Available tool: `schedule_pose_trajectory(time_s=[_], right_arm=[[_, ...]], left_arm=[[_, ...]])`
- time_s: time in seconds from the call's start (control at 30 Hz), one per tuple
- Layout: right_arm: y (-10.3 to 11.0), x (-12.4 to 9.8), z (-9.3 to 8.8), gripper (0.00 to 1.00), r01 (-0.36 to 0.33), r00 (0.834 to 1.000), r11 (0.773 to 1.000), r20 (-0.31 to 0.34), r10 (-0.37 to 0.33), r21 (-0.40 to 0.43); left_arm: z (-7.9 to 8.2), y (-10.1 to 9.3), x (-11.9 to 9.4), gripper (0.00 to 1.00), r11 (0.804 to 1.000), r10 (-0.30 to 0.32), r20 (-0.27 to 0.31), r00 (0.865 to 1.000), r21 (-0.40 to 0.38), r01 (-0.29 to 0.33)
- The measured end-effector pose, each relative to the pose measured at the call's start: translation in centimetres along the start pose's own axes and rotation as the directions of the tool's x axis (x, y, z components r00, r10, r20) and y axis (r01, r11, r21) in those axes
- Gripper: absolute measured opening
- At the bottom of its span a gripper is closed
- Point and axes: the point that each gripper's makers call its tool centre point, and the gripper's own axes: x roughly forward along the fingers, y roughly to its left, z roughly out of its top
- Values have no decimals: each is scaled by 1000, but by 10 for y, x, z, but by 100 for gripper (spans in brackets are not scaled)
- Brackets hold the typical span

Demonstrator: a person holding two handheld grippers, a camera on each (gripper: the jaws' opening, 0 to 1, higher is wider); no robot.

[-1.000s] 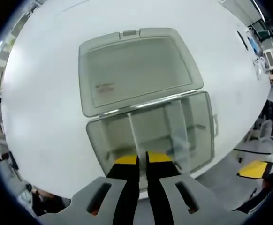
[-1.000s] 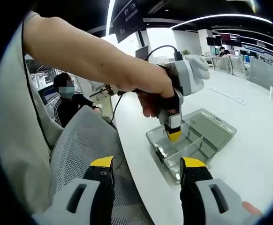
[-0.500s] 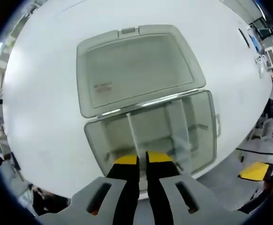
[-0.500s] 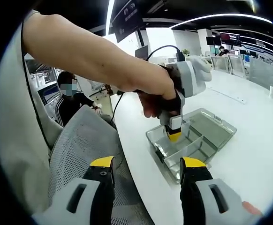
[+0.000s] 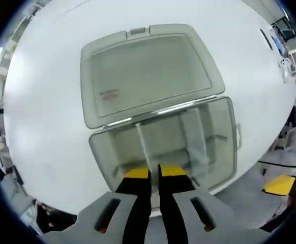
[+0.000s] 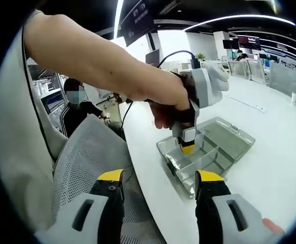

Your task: Insert the divider into the dual guide fixture by aligning both edges with the guide slots and pushing it downward to the bottom, including one-sided entry, uneven engagement, binding, and posture correction.

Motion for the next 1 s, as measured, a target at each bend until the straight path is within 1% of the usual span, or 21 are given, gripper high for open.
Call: schedule_pose_trajectory(time_s=[0.27, 0.47, 0.67, 0.73, 0.83, 0.97, 1.0], right_arm=[[-2, 0, -1, 52, 3, 1000, 1000, -1, -3, 5], [-2, 0, -2, 52, 5, 1000, 1000, 1, -5, 11], [-2, 1, -1, 52, 7, 1000, 1000, 6, -7, 14], [-2, 1, -1, 52, 8, 1000, 1000, 8, -8, 18], [-1, 0, -2, 52, 9, 1000, 1000, 7, -9, 16], [-2, -1, -2, 52, 11, 1000, 1000, 11, -11, 19], [-2, -1, -2, 52, 11, 1000, 1000, 10, -11, 18]], left_arm=[[-1, -1, 1, 1, 1000, 13, -2, 1000, 10, -13], [-2, 0, 2, 1, 1000, 11, -1, 1000, 11, -11], [-3, 1, 1, 2, 1000, -20, 11, 1000, -10, 20], [-3, 1, 2, 3, 1000, -26, 14, 1000, 2, 26], [-3, 0, 2, 3, 999, -35, 18, 999, 0, 35], [-4, -1, 0, 6, 999, -52, 41, 998, 8, 51], [-2, -1, -2, 6, 998, -56, 54, 997, 10, 56]])
